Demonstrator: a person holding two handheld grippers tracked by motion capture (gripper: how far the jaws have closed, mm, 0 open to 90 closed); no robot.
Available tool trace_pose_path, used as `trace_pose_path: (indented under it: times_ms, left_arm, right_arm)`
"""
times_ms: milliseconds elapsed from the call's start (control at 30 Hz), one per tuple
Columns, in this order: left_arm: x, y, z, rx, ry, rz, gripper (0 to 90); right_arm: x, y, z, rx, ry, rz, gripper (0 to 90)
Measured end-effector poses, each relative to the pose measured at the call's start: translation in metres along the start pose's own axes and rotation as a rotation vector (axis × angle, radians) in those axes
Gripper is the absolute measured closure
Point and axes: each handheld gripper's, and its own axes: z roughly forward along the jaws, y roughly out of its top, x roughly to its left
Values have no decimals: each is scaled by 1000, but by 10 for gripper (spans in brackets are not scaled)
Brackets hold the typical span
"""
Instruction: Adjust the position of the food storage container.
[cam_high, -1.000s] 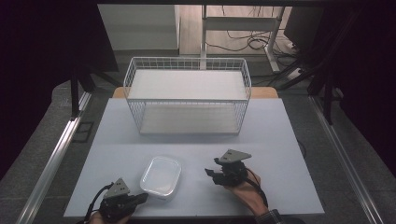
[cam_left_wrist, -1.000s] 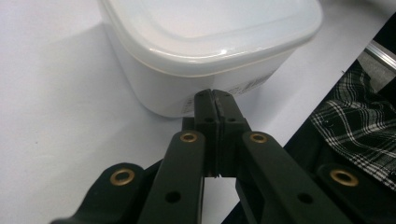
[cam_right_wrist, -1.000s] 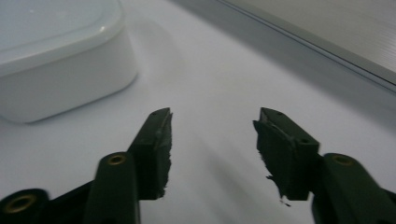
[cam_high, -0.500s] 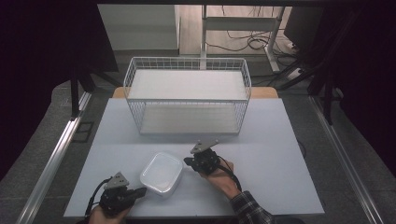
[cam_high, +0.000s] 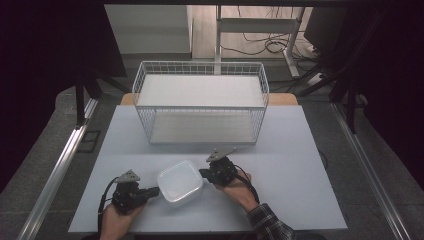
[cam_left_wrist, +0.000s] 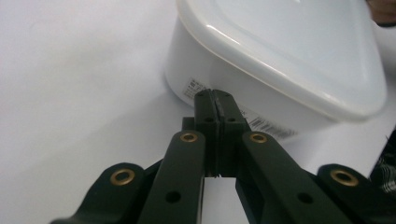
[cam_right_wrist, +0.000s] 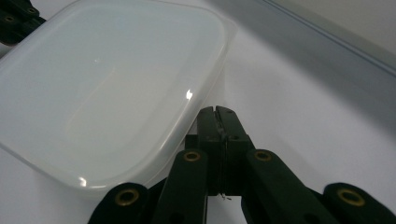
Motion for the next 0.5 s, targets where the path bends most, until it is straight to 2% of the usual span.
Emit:
trace_pose_path:
  times_ms: [67,100,200,333,367,400,500]
  left_arm:
    - [0,2,2,3,1,4,896]
    - [-2,9,9,11,-3,16,897]
    - [-4,17,18,18,-10,26,896]
    - [-13,32,36,34,-18,64,896]
    - [-13,32,36,34,-18,64,897]
    - [-17,37,42,38,-18,72,897]
    - [-23,46,52,46,-33,87,897]
  right_arm:
    - [0,-6,-6,13,-7,41,884]
    - [0,-10,-11,22,-16,53,880]
    - [1,-18,-22,31,-31,78,876]
    - [0,-27,-36,36,-79,90,878]
    - [0,-27,-36,36,-79,90,878]
    - [-3,-33,-45,39,-109,106,884]
    - [-6,-40,-54,38,-131,122,884]
